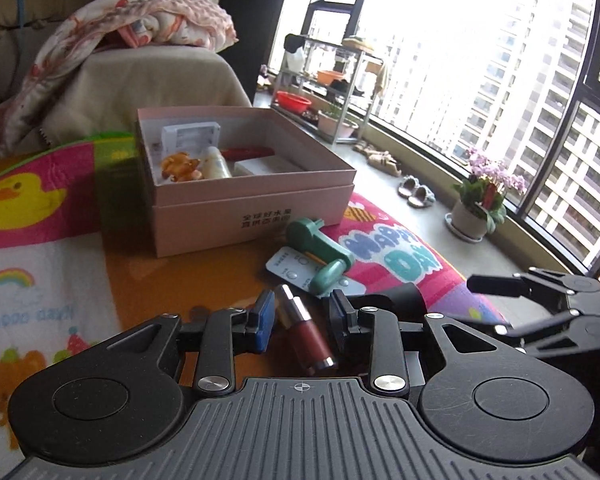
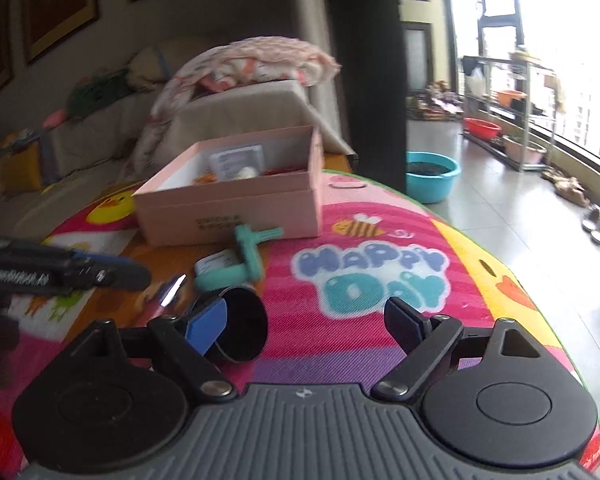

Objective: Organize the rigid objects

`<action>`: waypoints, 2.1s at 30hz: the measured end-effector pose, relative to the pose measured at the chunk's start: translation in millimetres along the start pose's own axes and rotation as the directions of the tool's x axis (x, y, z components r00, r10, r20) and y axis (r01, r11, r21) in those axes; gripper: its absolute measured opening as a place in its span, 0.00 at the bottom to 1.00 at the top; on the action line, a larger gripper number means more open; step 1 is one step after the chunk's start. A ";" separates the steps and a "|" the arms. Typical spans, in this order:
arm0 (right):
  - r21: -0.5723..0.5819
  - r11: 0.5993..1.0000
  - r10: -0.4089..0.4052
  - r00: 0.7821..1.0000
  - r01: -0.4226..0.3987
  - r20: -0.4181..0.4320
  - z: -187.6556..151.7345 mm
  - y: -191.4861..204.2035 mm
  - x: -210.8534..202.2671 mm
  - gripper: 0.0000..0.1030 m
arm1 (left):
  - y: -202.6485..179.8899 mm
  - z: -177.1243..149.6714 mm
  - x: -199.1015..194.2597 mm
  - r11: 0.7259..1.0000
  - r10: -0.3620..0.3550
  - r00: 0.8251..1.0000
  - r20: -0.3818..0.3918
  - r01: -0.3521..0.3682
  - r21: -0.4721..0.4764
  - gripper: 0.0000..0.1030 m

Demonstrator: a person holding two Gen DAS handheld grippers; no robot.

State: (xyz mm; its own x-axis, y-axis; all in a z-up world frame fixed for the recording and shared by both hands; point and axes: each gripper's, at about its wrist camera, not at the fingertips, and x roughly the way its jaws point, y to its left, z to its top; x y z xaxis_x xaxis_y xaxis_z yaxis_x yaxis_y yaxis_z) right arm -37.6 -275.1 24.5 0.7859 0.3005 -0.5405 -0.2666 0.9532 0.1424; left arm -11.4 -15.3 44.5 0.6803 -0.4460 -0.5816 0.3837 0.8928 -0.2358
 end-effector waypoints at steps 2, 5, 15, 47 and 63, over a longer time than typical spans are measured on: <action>-0.054 0.995 0.082 0.995 -0.085 -0.057 -9.0 10.3 -7.1 0.84 | 6.7 -10.0 -12.0 1.000 -0.011 1.000 0.004 0.011 -0.012 0.32; -0.065 0.986 0.148 0.981 -0.156 -0.122 -20.0 24.5 -2.8 0.84 | 13.0 -24.4 -24.4 1.000 0.004 1.000 -0.019 -0.005 -0.030 0.32; -0.129 0.909 0.374 0.913 -0.395 -0.161 -7.2 110.8 27.2 0.84 | 50.7 -35.5 -55.1 0.983 0.134 0.991 -0.005 -0.133 -0.126 0.32; -0.212 0.977 -0.027 0.998 0.037 0.050 0.8 81.0 -7.1 0.83 | 10.2 -57.8 -22.8 0.984 0.162 0.987 -0.009 -0.161 0.075 0.36; -0.225 0.969 0.061 0.981 -0.103 -0.186 24.0 120.6 76.6 0.20 | 34.6 -63.6 -34.9 0.985 0.165 0.986 0.023 -0.164 -0.049 0.38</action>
State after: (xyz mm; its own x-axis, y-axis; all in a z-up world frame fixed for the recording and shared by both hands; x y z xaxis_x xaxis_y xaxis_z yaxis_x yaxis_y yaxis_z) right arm 3.9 -136.3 20.1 0.6506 0.3466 -0.6757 -0.4645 0.8855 0.0070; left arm -61.6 35.2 7.1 0.7487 -0.2936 -0.5943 0.2359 0.9559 -0.1750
